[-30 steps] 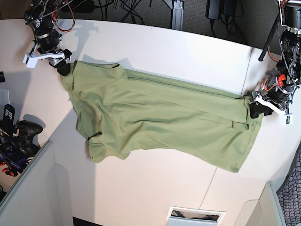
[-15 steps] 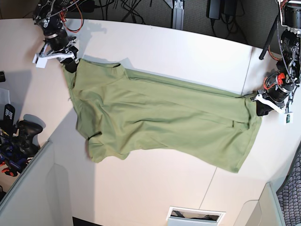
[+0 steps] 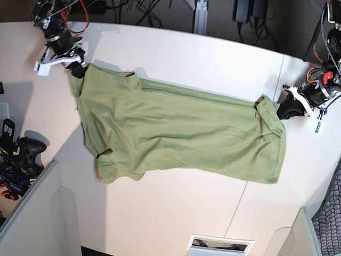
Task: Layout the t-shirt on the table in an organized manner, then fold the t-shirt properly
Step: 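Lower the folded edge with both grippers and release it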
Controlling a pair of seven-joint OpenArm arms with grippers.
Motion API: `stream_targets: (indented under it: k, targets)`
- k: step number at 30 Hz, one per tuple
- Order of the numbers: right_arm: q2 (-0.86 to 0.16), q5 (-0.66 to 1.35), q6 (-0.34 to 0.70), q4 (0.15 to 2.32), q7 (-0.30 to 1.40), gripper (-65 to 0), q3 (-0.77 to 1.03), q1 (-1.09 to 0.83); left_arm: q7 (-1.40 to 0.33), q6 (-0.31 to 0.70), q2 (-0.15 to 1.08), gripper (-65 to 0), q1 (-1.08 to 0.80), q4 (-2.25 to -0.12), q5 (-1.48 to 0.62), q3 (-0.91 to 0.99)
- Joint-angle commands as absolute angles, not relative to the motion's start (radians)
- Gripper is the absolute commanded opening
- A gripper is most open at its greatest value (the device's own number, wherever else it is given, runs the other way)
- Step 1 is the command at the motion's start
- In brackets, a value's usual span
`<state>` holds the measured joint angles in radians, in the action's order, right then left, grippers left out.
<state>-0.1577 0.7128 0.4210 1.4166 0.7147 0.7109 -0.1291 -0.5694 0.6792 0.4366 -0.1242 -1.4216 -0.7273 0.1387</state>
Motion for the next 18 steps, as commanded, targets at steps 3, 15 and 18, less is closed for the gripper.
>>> stream_targets:
  k: [3,15,18]
  targets:
    - [-0.184,0.72,0.423,1.469,0.712,-65.0,0.713,-0.163,-0.55,0.698,0.465,-65.0,-0.155,-1.496,-0.743,0.151]
    - [-0.266,0.727,0.423,1.608,0.712,-65.0,0.714,-0.329,-0.567,0.698,0.485,-65.0,-0.266,-1.551,-0.793,0.216]
    - [-0.278,0.734,0.423,1.608,0.712,-65.0,0.714,-0.348,-0.566,0.698,0.485,-65.0,-0.307,-1.573,-0.796,0.216]
